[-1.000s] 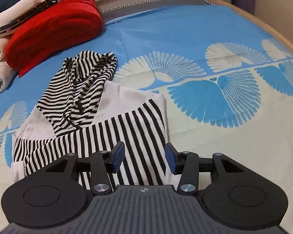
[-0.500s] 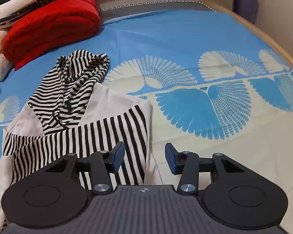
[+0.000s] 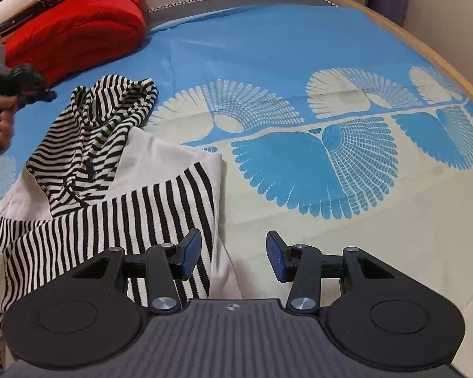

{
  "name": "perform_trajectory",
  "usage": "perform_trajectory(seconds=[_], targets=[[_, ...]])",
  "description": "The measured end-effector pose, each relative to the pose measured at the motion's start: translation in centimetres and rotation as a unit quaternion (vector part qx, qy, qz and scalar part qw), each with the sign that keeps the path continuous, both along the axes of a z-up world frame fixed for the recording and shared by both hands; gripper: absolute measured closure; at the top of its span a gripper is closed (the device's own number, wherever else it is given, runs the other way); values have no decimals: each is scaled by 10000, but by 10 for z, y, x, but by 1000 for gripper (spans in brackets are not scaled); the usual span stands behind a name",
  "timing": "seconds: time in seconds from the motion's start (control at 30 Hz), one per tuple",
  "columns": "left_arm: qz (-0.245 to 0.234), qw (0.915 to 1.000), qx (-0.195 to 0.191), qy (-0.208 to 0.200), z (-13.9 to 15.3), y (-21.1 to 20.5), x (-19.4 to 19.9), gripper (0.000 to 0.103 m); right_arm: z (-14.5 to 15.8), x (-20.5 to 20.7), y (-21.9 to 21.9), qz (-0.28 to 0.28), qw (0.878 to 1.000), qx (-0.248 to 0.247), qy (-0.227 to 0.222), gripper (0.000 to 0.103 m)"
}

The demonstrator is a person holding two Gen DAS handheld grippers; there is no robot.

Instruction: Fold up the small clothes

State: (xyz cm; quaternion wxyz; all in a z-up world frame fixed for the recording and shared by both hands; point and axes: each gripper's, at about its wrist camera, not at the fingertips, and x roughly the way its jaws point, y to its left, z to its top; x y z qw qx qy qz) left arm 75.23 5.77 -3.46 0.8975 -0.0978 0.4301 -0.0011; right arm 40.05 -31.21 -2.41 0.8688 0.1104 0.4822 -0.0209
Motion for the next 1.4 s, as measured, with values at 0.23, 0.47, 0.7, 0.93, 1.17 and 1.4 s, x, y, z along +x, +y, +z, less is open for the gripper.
perform_trajectory(seconds=[0.23, 0.47, 0.7, 0.93, 1.17, 1.4], targets=[[6, 9997, -185, 144, -36, 5, 57, 83, -6, 4, -1, 22, 10000, -20, 72, 56], [-294, 9984, 229, 428, -59, -12, 73, 73, -12, 8, -3, 9, 9999, -46, 141, 56], [-782, 9963, 317, -181, -14, -21, 25, 102, -5, 10, -7, -137, 9997, 148, 102, 56], [-1826, 9774, 101, -1058, 66, -32, -164, 102, 12, 3, -6, -243, 9991, 318, -160, 56], [-2402, 9684, -471, -482, 72, -20, -392, 102, 32, -11, -7, -446, 9957, 621, -524, 56], [-1323, 9857, -1039, -69, 70, 20, -420, 77, 36, -18, -3, -529, 9889, 1197, -706, 60]])
